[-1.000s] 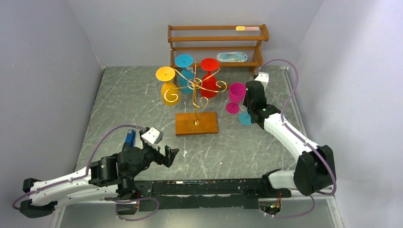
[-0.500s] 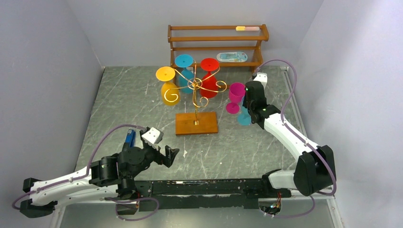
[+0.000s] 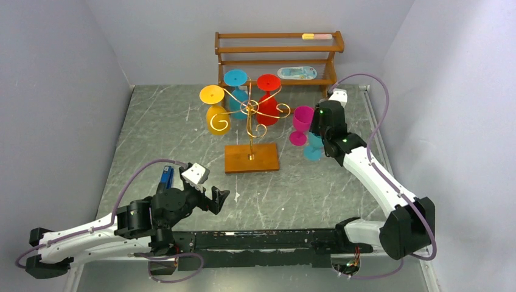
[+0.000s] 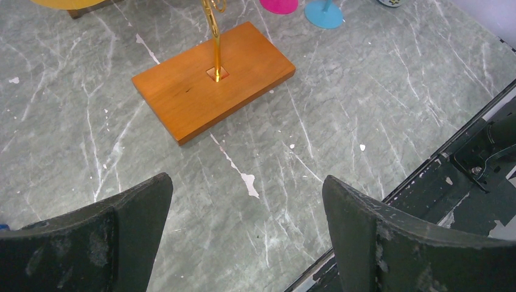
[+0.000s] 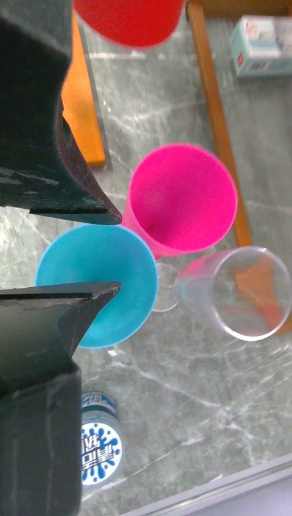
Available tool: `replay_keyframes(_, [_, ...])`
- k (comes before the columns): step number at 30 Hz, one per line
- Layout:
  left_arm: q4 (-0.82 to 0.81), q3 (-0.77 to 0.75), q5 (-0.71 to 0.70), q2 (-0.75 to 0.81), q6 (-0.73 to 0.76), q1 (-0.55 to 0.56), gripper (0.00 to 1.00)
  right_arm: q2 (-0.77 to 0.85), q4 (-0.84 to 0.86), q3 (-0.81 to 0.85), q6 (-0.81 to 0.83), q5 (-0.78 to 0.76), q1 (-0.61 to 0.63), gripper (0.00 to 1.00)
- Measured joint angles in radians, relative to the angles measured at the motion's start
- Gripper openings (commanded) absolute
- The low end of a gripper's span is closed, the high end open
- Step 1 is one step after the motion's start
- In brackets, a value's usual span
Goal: Take the wine glass off the wine glass rack
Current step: Place the wine glass at the center of the board.
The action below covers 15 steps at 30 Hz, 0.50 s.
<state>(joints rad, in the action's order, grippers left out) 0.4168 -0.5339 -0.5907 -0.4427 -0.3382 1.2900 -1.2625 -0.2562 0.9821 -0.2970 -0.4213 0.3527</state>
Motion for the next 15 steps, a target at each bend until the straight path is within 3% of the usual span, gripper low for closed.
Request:
replay_keyframes(4, [0.0,0.0,0.0,0.0,0.0,0.0,0.97,0.044,0.013,0.005,-0.002,0.065,0.0,0.49])
replay_keyframes(15, [0.0,0.0,0.0,0.0,0.0,0.0,0.97,-0.03,0.018,-0.014,0.009,0.153,0.0,0.47])
